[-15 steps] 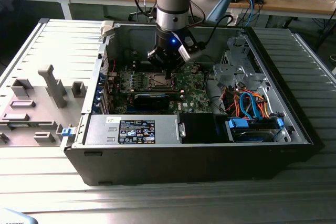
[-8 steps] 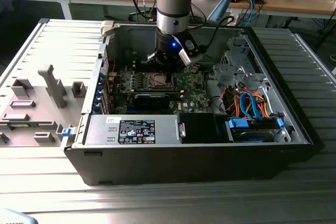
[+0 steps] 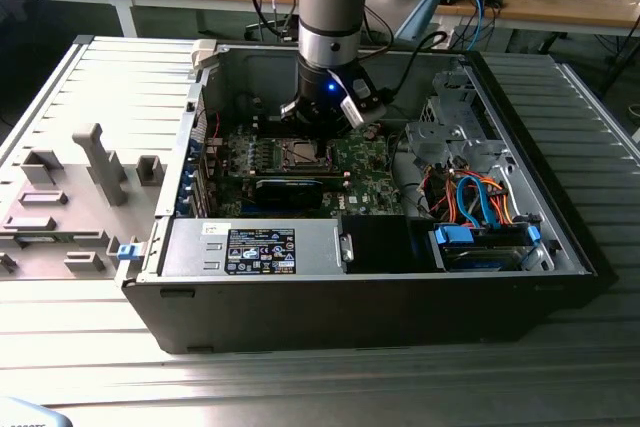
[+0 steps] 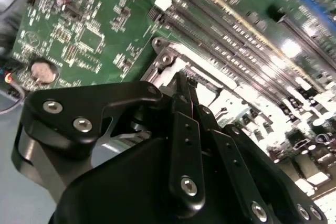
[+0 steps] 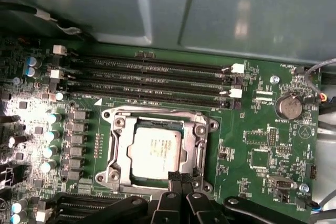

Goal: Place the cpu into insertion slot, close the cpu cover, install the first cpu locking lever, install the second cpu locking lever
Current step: 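Install the second cpu locking lever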

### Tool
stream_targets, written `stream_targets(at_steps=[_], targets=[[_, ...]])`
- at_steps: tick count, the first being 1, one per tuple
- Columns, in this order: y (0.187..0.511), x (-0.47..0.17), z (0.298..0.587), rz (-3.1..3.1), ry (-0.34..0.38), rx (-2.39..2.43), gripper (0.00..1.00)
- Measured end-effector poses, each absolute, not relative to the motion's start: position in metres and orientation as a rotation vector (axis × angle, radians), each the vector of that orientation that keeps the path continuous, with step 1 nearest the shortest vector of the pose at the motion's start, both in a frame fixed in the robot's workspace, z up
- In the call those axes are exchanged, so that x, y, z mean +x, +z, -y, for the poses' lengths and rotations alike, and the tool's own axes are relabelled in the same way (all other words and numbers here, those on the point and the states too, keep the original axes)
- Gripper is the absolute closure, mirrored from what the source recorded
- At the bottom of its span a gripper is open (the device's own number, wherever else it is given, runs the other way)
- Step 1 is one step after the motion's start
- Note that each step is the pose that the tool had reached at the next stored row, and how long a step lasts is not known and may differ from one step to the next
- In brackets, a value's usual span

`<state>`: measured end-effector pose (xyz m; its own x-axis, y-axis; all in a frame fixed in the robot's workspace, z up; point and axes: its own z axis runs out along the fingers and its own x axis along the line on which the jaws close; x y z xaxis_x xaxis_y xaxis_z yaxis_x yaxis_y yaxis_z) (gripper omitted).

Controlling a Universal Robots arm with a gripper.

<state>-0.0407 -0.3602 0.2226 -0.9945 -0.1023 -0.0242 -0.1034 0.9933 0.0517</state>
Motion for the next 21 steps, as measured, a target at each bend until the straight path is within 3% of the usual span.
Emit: stream_targets(at_steps=[1,2,21], targets=[[0.223,-0.041,0.362,-3.109,0.170,-0.159,0.89],[0.223,-0.041,0.364,-3.105,0.210,-0.159,0.89],[0.223,-0.039,0.376,-3.104,0.218,-0.159,0.89]])
